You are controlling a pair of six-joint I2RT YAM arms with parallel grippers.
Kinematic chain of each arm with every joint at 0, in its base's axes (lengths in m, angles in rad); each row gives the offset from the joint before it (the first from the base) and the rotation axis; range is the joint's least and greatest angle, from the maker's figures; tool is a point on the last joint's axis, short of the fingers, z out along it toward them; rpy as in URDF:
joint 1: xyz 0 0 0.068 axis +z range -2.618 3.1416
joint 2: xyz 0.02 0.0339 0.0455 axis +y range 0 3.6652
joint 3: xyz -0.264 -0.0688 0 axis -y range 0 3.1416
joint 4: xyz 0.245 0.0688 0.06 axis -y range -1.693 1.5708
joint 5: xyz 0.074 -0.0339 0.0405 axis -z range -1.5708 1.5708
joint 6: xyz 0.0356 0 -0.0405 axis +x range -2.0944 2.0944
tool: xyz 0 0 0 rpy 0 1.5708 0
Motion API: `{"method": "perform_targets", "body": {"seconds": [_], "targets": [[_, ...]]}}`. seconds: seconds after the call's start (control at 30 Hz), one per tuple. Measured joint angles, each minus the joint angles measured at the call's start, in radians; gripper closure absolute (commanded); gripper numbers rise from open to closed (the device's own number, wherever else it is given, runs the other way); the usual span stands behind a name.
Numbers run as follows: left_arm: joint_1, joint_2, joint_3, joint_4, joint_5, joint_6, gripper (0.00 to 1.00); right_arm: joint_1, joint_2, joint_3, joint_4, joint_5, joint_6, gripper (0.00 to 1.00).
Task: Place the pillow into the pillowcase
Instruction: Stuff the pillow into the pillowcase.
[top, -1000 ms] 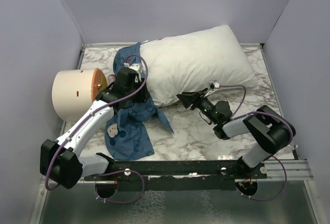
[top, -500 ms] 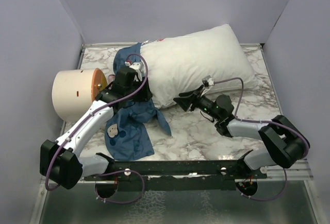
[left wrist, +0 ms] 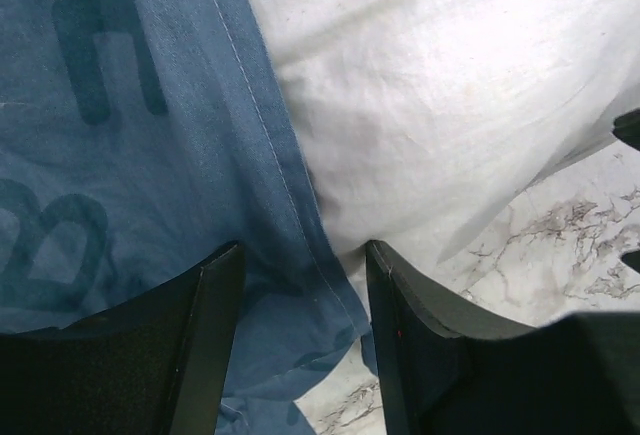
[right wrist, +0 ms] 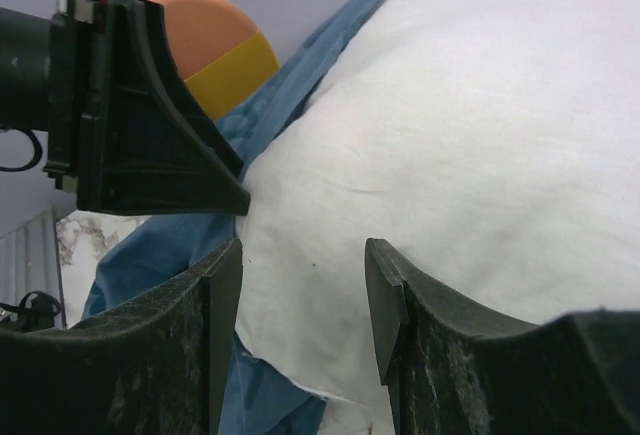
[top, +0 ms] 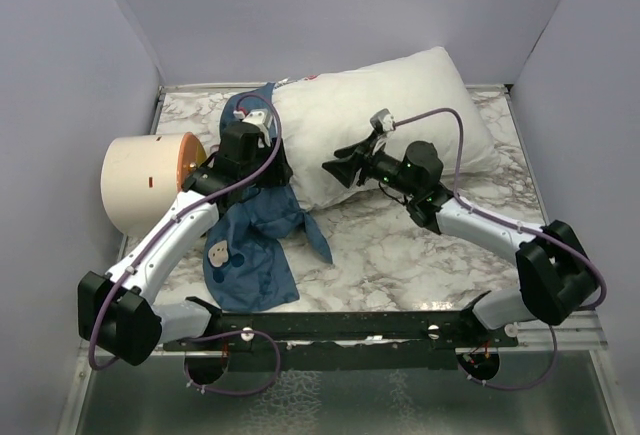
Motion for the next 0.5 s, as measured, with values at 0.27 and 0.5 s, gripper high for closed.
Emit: {"method": "perform_targets", "body": {"seconds": [0.27,0.5], "targets": [[0.000,0.017,0.002,0.002,-0.013,0.002,0.77,0.000,0.146,0.169,-0.179,0.011,-0.002,0.48],[0.000,0.017,0.002,0.003,-0.006,0.005,1.00,0.000,0.273,0.306,-0.282,0.063,0.008,0.70]]}}
